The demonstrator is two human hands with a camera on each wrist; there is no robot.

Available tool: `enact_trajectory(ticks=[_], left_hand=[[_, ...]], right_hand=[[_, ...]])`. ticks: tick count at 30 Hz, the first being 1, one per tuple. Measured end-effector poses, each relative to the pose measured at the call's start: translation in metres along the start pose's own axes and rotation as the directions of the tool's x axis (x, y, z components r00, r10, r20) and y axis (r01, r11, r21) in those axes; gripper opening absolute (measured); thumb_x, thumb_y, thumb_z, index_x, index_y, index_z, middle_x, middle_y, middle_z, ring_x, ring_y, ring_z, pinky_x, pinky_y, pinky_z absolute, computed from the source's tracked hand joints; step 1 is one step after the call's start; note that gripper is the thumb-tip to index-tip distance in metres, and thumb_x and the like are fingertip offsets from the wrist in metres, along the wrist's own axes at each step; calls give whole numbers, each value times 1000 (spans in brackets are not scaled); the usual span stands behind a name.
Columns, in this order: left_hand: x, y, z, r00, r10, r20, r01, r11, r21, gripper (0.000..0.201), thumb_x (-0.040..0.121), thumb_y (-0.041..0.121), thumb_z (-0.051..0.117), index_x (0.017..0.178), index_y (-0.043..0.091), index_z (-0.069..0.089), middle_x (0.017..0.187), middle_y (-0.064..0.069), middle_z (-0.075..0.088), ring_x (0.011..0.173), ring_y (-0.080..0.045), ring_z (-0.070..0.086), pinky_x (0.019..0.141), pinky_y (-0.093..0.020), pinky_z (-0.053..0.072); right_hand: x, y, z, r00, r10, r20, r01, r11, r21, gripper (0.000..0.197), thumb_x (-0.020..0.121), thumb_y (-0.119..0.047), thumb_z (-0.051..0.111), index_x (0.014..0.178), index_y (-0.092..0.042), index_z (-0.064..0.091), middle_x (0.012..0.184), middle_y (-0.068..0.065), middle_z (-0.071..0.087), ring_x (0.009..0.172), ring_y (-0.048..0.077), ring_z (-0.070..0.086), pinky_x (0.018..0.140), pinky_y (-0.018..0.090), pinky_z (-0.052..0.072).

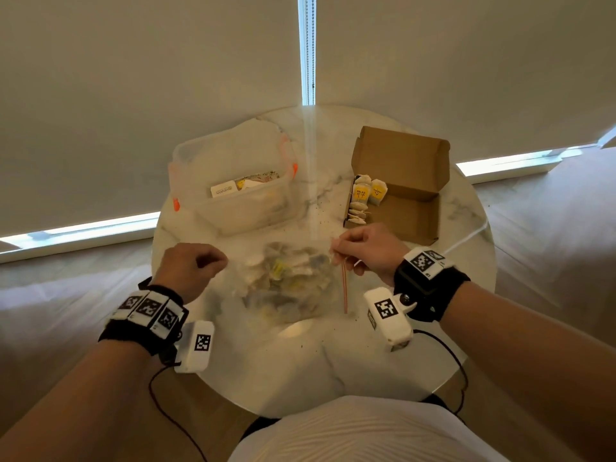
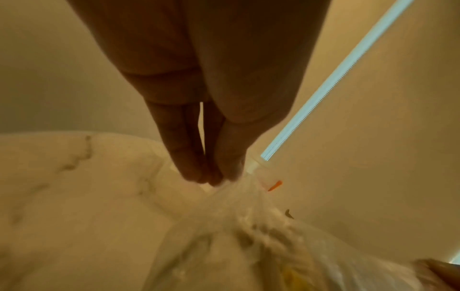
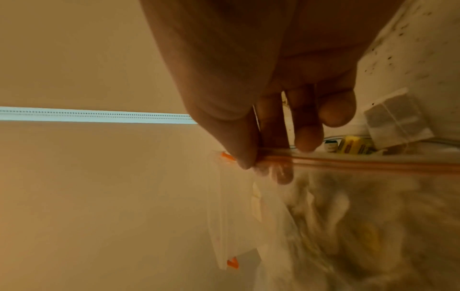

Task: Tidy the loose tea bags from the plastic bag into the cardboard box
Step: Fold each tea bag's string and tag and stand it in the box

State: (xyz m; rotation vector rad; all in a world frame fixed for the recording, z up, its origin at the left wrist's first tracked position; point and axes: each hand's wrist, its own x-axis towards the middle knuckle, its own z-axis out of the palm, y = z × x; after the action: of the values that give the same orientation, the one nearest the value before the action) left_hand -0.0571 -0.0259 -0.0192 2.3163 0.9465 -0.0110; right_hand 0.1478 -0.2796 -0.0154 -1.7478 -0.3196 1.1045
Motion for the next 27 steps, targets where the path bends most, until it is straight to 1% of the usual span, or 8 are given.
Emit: enact_trajectory(ticks=[4, 7, 14, 17, 20, 23, 25, 27], left_hand=[[-5, 8, -5, 991, -24, -133, -3, 981, -194, 18, 89, 13, 71, 78, 29, 70, 71, 8, 71, 73, -10, 68, 71, -16, 46], [-11, 14, -3, 997, 21, -72, -36, 976, -215, 24, 87, 9, 72, 76, 30, 71, 68, 14, 71, 71, -9, 69, 70, -16, 48], [-14, 21, -5, 989, 26, -147, -64, 962, -266, 24, 87, 8, 72, 76, 29, 71, 70, 11, 72, 67, -5, 68, 75, -23, 56], [-15, 26, 0, 995, 76, -65, -82, 992, -93, 23, 87, 9, 73, 80, 30, 67, 84, 7, 69, 80, -13, 66, 76, -21, 51], [-15, 52, 3, 966, 259, -16, -258, 965, 43, 18, 91, 23, 66, 104, 35, 62, 103, 5, 57, 89, -13, 54, 82, -29, 46], [-18, 98, 15, 865, 379, 328, -377, 923, -75, 39, 95, 57, 33, 127, 50, 54, 122, 14, 63, 110, -4, 55, 97, -31, 43], [-15, 122, 30, 790, 298, 537, -391, 918, 66, 52, 93, 68, 13, 135, 57, 43, 138, 21, 56, 124, -7, 50, 106, -37, 39], [-5, 133, 44, 817, 171, 551, -375, 884, 280, 55, 98, 64, 9, 130, 50, 51, 130, 11, 61, 115, -16, 55, 98, -40, 44]], right_hand=[[-12, 3, -4, 998, -55, 8, 55, 998, 30, 20, 93, -15, 65, 90, 3, 72, 79, 16, 71, 61, 19, 54, 50, 26, 41], [-19, 5, -10, 996, -82, 47, 80, 996, 42, 18, 92, -14, 65, 91, 2, 73, 82, 17, 72, 64, 19, 55, 52, 27, 43], [-22, 19, -13, 992, -96, 79, 95, 995, 18, 15, 91, -13, 67, 89, 0, 74, 81, 11, 74, 66, 19, 58, 55, 28, 44], [-23, 26, -7, 988, -119, 94, 122, 992, -27, 10, 91, -12, 67, 91, -6, 75, 82, 9, 75, 67, 17, 60, 55, 26, 46], [-22, 31, 5, 976, -182, 117, 194, 976, -98, 19, 91, -4, 64, 107, -9, 73, 83, 5, 74, 65, 3, 63, 60, 16, 47], [-18, 35, 16, 938, -255, 234, 321, 895, -311, 40, 91, 2, 56, 125, -17, 66, 87, -8, 67, 70, -3, 59, 71, 14, 47], [-16, 36, 21, 918, -226, 326, 349, 850, -394, 48, 92, 5, 47, 130, -20, 62, 97, -12, 65, 78, 5, 60, 79, 24, 52], [-15, 37, 23, 895, -189, 404, 362, 836, -411, 51, 91, 8, 43, 133, -17, 60, 107, -11, 64, 84, 7, 60, 83, 29, 52]])
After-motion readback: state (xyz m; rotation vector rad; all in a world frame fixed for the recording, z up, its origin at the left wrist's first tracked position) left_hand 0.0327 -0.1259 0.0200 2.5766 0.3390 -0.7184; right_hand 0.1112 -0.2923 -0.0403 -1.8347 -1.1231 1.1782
